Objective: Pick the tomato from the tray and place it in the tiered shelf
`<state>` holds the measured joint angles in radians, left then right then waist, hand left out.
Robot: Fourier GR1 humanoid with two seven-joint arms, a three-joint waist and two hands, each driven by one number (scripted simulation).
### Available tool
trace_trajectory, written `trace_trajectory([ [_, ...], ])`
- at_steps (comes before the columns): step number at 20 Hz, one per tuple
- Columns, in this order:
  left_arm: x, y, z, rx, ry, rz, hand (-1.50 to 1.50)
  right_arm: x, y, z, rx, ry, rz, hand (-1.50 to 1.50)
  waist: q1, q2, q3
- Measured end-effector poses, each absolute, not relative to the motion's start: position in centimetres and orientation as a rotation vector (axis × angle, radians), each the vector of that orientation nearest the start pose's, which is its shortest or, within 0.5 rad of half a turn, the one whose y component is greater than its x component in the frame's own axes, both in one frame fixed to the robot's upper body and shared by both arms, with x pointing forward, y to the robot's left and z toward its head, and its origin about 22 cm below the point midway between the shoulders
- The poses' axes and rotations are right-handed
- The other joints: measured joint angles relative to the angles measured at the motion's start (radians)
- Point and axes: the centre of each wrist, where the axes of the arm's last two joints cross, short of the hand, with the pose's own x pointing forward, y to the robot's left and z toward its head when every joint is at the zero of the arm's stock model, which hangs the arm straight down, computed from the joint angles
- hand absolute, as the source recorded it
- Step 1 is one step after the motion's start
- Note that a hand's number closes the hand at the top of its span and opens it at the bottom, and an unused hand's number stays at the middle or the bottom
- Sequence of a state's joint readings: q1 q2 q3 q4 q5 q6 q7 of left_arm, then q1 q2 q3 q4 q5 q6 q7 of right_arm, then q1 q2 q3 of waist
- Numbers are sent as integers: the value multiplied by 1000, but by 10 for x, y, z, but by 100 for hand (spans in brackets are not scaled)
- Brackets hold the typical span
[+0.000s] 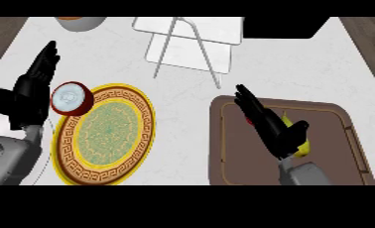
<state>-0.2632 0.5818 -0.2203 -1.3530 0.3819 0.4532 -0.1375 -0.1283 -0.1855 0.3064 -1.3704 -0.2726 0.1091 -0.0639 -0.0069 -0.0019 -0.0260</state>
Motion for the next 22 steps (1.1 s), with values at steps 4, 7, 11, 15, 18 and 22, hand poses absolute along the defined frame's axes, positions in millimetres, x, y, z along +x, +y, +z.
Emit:
trace_trajectory([
  [4, 285, 316, 30, 382, -1553, 32, 0, 268, -240, 2, 33, -1563, 212, 150, -28, -11, 13],
  [7, 275, 330, 25, 383, -1464, 75, 0, 267, -298, 17, -346, -1565, 174, 150, -79, -20, 18],
  [11, 262, 338, 22, 327, -1363, 118, 0, 241, -354, 12, -715, -1401, 9, -150, -108, -26, 33],
  [15, 252, 338, 17, 257, -1292, 115, 0, 216, -359, 20, -856, -1372, -68, -150, -85, -28, 40],
  [18, 247, 337, 17, 217, -1252, 106, 0, 198, -349, 35, -865, -1377, -27, -150, -69, -27, 40],
  [22, 245, 330, 15, 188, -1233, 95, 0, 179, -324, 58, -801, -1354, 52, -150, -53, -23, 40],
])
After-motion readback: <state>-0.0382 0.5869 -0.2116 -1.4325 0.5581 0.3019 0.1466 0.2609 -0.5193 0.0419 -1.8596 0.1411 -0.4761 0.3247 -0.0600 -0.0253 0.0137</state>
